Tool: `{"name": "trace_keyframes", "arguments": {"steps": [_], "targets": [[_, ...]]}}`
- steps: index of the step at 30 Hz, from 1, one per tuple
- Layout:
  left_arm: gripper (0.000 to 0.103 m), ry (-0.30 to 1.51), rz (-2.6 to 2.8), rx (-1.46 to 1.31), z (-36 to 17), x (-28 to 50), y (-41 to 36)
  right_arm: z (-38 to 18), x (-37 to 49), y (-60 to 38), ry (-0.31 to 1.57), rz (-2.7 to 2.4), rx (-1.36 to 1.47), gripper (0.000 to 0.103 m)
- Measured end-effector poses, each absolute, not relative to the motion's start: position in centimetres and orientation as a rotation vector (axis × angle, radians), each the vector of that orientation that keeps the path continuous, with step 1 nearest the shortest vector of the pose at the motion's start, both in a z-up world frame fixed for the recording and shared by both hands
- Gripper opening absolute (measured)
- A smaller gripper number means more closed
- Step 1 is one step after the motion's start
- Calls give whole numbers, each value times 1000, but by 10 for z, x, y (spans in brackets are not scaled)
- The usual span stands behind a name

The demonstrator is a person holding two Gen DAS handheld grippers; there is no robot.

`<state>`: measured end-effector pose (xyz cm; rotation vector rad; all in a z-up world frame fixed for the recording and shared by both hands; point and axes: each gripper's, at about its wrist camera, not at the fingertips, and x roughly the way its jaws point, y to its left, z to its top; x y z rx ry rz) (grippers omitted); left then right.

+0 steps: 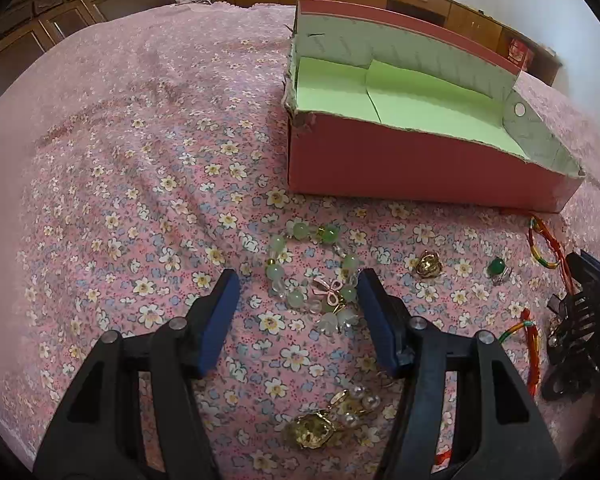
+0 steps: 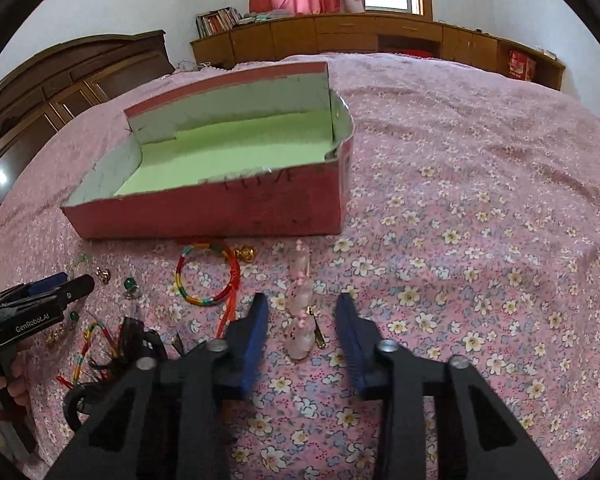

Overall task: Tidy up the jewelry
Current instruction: 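Grasp the green jade bead bracelet with the left tool while the right tool grasps the pink crystal bracelet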

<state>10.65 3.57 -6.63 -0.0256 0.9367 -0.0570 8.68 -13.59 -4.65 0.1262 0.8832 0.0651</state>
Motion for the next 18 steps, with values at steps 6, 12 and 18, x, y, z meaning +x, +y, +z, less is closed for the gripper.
{"name": "trace_keyframes", "arguments": {"steps": [6, 12, 18], "targets": [[35, 921, -93, -31, -66, 100, 32, -47, 86, -138, 884, 69, 136, 20], [27, 912, -117, -54, -62, 92, 32, -44, 81, -139, 874, 72, 145, 19], [24, 907, -129, -73, -49, 80, 34, -38, 73, -138, 863, 79, 157, 19]]}}
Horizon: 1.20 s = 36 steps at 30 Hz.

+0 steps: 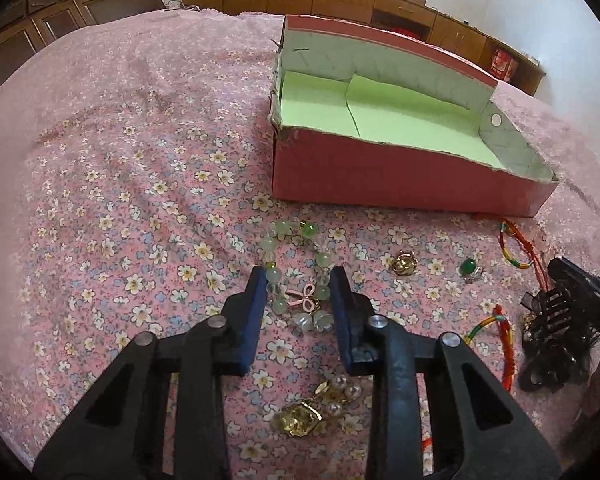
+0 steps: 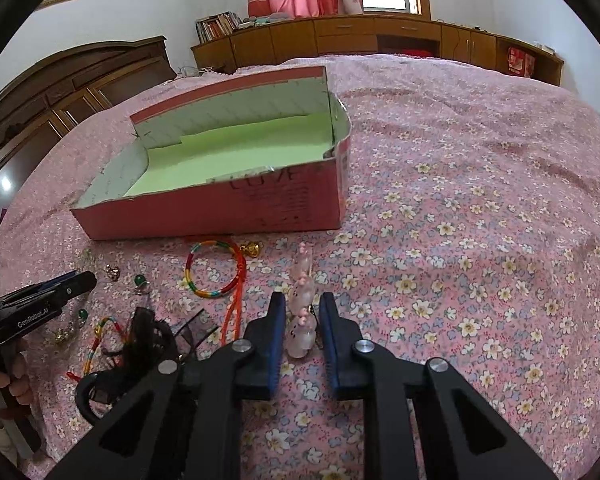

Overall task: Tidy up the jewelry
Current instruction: 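Grasp the green jade bead bracelet with the left tool while the right tool grasps the pink crystal bracelet, then carry both bracelets into the shoebox and open both tools to release them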

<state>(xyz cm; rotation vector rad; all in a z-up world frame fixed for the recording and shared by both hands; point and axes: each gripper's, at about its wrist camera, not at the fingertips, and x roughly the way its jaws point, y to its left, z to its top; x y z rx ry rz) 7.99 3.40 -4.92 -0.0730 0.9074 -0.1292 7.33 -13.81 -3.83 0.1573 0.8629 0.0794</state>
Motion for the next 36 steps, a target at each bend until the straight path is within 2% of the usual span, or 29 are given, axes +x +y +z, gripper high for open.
{"name": "trace_keyframes", "arguments": {"steps": [18, 36], "targets": [[24, 836, -158, -78, -7, 45, 36, -2, 47, -132, 763, 100, 150, 18], [24, 746, -177, -34, 35, 66, 22, 39, 59, -116, 660, 145, 94, 18]]}}
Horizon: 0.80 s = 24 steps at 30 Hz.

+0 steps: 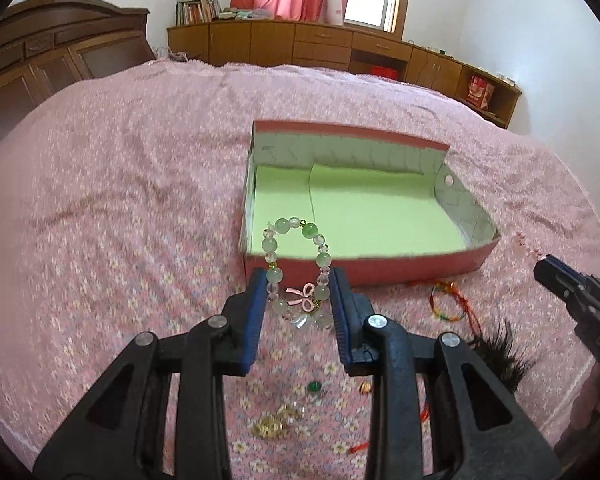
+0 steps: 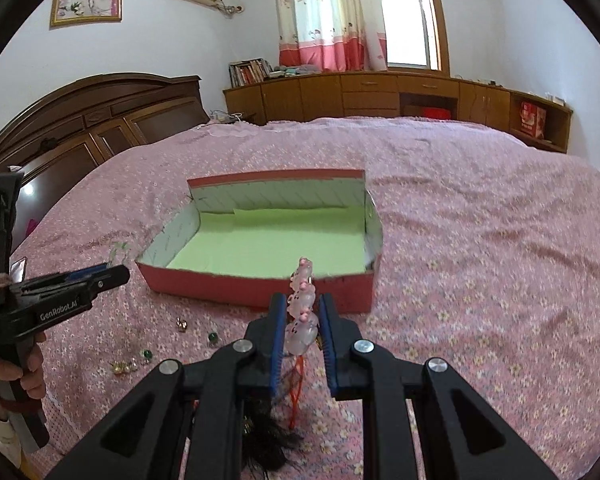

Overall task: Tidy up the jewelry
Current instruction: 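Carry both bracelets into the shoebox and open both tools to release them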

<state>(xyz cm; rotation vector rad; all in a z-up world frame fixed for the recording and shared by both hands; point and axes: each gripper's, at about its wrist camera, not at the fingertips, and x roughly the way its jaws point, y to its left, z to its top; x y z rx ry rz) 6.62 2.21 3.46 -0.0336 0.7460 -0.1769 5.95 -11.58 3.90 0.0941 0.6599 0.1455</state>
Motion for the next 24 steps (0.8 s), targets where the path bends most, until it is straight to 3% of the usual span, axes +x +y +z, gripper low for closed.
{"name": "trace_keyframes", "arguments": {"steps": [11, 24], "targets": [[24, 711, -181, 5, 52, 105, 11, 52, 101, -113, 635, 154, 70, 18], [24, 790, -166, 27, 35, 170, -4, 39, 181, -120, 718, 149, 90, 18]]}}
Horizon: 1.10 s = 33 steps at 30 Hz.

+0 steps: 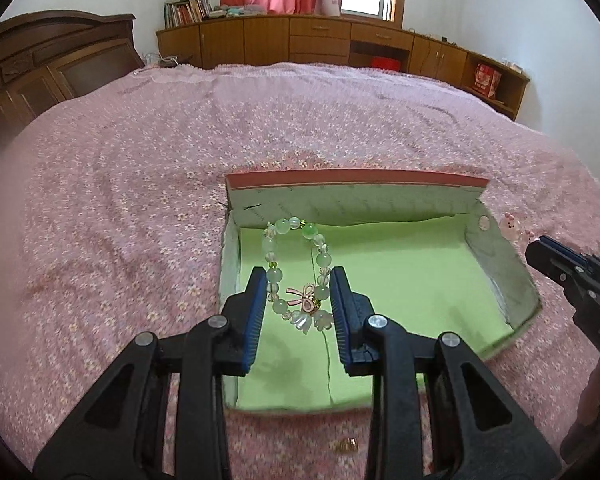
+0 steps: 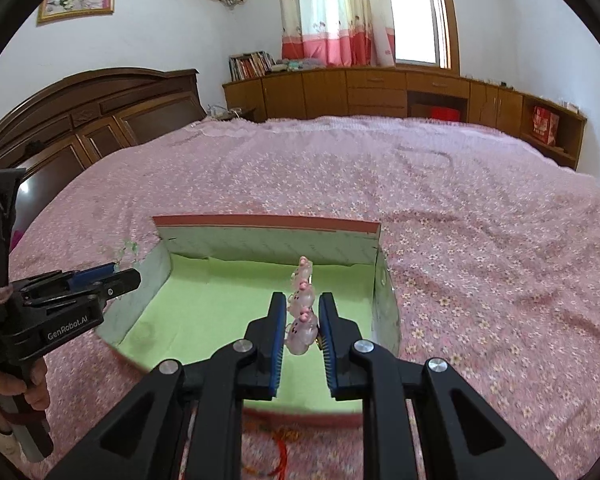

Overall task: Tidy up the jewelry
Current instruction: 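Carry both bracelets into the shoebox and open both tools to release them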

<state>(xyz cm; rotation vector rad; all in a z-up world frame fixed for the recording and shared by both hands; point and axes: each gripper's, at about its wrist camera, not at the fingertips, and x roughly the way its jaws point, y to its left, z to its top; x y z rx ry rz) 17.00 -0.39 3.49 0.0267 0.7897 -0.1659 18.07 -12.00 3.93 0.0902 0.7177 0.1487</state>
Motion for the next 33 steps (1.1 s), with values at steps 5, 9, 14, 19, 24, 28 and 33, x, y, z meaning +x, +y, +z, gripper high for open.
{"name": "trace_keyframes", "arguments": {"steps": [5, 9, 14, 19, 24, 28, 33], "targets": [[24, 846, -168, 30, 21, 193, -13, 23, 208, -124, 780, 130, 103, 18], [24, 881, -163, 42, 10, 210, -18, 12, 223, -124, 812, 125, 93, 18], [24, 923, -156, 52, 1, 224, -21, 0, 237, -122, 847, 118, 71, 18], [24, 973, -146, 57, -10, 235, -20, -10, 247, -123, 880, 106, 66, 18], [24, 986, -142, 106, -16, 239, -28, -20, 253, -125, 915, 90, 68, 19], [24, 1007, -143, 97, -22, 241, -28, -23, 256, -124, 929, 74, 49, 19], [27, 1007, -129, 115, -25, 242, -31, -28, 262, -127, 954, 49, 40, 19]]}}
